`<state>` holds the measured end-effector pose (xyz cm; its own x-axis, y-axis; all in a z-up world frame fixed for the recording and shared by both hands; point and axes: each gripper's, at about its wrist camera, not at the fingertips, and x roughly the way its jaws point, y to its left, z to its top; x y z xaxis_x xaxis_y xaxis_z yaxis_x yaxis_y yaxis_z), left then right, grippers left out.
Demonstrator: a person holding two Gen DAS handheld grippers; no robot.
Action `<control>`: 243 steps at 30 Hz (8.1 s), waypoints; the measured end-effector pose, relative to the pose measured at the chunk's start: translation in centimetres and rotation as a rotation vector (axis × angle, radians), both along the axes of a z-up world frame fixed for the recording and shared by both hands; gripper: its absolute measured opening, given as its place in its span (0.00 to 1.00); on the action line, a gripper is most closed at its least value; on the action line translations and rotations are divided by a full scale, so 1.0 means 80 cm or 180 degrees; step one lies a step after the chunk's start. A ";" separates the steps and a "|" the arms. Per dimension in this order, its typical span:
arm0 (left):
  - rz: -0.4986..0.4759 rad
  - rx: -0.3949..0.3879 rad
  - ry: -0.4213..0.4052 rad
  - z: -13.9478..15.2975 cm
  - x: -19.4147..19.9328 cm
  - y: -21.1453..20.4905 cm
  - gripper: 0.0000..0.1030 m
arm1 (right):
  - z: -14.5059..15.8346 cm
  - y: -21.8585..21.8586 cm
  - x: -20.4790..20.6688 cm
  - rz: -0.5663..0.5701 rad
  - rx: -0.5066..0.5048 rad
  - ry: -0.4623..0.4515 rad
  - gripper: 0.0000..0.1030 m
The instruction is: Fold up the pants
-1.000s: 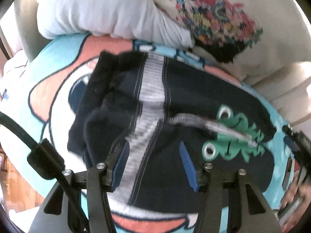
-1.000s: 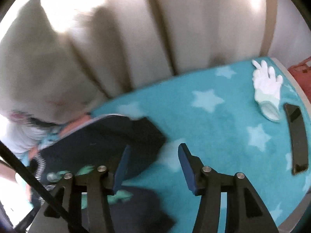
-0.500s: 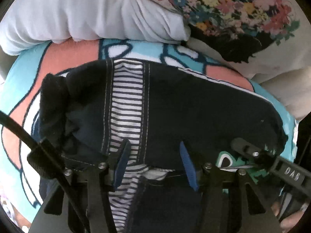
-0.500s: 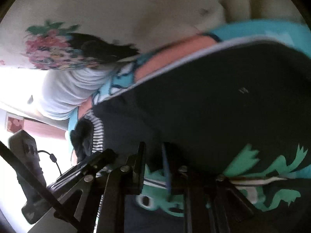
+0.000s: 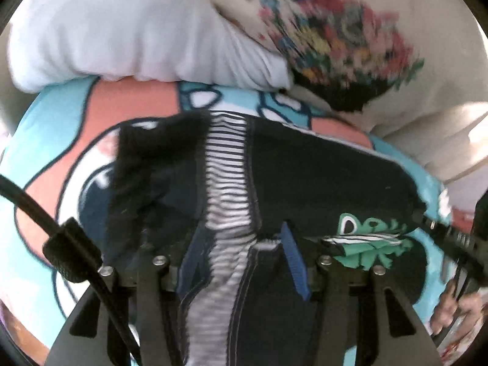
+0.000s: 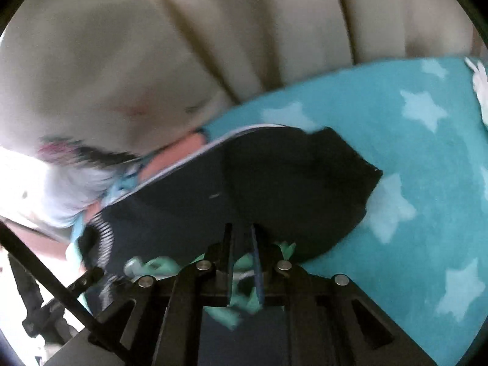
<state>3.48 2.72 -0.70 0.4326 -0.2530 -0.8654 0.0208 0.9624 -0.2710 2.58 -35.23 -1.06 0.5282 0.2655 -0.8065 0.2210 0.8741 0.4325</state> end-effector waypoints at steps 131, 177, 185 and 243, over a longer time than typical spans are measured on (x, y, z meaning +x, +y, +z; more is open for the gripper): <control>-0.1602 0.0759 -0.0033 -0.034 0.179 -0.077 0.03 | -0.006 0.118 0.161 0.2002 -0.1030 -0.0131 0.04; -0.1642 0.0195 -0.0460 0.046 0.105 -0.022 0.06 | 0.053 0.142 0.057 0.1777 -0.1132 -0.0363 0.03; -0.1145 -0.0134 -0.0284 0.001 -0.021 -0.006 0.06 | 0.029 0.156 -0.050 0.1809 -0.0988 -0.0289 0.03; -0.0499 -0.0031 -0.0011 -0.018 -0.021 0.049 0.24 | 0.002 0.036 -0.098 -0.0463 -0.0675 0.0018 0.17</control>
